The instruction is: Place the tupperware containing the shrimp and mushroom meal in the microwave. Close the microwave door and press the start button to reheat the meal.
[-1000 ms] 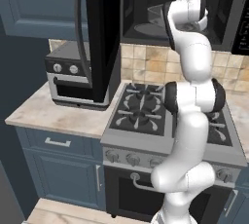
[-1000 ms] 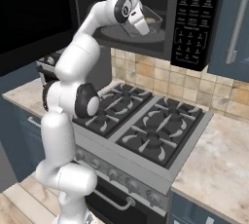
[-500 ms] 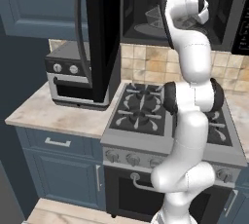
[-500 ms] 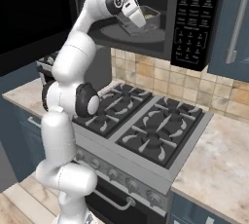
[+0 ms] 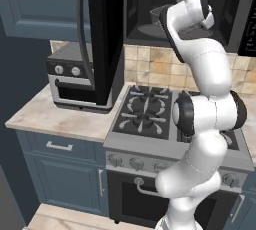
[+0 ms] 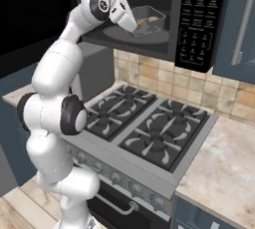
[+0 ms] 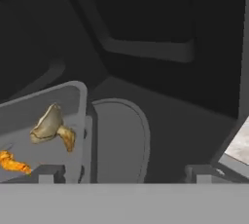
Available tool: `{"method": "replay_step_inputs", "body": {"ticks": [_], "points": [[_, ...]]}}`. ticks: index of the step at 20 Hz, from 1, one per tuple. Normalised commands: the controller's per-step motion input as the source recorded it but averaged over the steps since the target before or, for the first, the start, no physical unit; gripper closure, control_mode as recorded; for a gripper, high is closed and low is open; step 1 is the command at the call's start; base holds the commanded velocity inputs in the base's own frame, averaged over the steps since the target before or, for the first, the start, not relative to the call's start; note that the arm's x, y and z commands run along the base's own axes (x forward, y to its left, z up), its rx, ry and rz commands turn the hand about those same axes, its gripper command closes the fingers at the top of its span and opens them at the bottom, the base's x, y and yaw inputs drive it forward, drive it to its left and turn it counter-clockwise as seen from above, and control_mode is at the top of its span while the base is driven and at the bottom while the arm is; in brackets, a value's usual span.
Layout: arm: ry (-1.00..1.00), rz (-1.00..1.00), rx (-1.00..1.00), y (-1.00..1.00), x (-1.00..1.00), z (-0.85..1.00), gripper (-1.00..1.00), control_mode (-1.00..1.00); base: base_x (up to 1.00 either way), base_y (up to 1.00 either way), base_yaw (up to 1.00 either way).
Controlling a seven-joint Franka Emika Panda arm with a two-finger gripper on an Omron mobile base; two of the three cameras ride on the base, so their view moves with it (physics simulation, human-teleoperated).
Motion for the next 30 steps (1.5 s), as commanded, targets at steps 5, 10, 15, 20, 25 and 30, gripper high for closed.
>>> {"method": "replay_step_inputs", "body": {"ticks": [5,10,15,20,25,30], "points": [[-0.26,0.0,-0.23,0.35,-0.84,-0.41,-1.0,-1.0,0.0,0.0,0.0],[-0.2,0.01,-0.04,0.23,-1.0,0.09,-1.0,-1.0,0.0,0.0,0.0],[-0.17,0.01,0.0,0.17,-1.0,0.27,-1.0,-1.0,0.0,0.0,0.0],[-0.01,0.06,0.0,0.28,-0.92,0.33,-1.0,-1.0,0.0,0.0,0.0],[0.13,0.09,-0.12,0.2,-0.74,0.48,-1.0,-1.0,0.0,0.0,0.0],[0.26,0.2,-0.28,0.14,-0.8,0.53,-1.0,-1.0,0.0,0.0,0.0]]}}
